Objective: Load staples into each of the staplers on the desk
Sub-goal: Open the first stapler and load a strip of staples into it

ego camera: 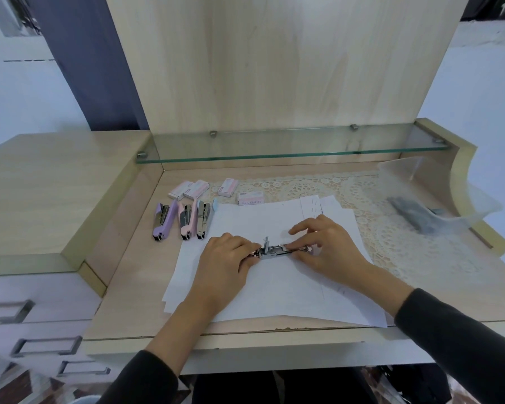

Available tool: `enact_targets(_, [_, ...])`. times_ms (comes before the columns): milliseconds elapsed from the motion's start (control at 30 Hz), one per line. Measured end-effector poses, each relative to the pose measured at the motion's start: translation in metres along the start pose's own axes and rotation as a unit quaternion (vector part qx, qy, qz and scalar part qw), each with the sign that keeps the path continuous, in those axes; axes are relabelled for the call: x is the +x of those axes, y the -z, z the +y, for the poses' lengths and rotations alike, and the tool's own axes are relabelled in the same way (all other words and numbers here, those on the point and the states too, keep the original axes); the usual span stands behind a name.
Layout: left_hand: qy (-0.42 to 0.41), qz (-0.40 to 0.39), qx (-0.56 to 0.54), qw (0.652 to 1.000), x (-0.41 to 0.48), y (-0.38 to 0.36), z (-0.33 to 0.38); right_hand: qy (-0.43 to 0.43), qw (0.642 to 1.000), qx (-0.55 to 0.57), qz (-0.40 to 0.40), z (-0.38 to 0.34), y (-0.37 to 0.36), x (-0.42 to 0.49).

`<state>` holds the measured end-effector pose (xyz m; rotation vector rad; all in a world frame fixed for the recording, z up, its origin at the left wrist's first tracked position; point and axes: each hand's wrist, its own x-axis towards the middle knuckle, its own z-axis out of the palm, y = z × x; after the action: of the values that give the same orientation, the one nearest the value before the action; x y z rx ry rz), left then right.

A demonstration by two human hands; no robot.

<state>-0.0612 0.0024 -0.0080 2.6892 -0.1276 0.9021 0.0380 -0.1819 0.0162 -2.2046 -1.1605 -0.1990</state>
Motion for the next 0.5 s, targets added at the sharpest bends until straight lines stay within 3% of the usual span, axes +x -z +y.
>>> enact_targets(300, [-0.004,0.006,-0.003,1.0,-0.0008,-0.0003,-0.001,-0.048,0.997,0.055,0.012,0.0078,0.0108,-0.0073])
enact_targets(500, [-0.01,0.066,-0.032,0.997,0.0,0.0039,0.002,-0.099,0.993,0.058,-0.003,0.0029,0.0092,-0.0072])
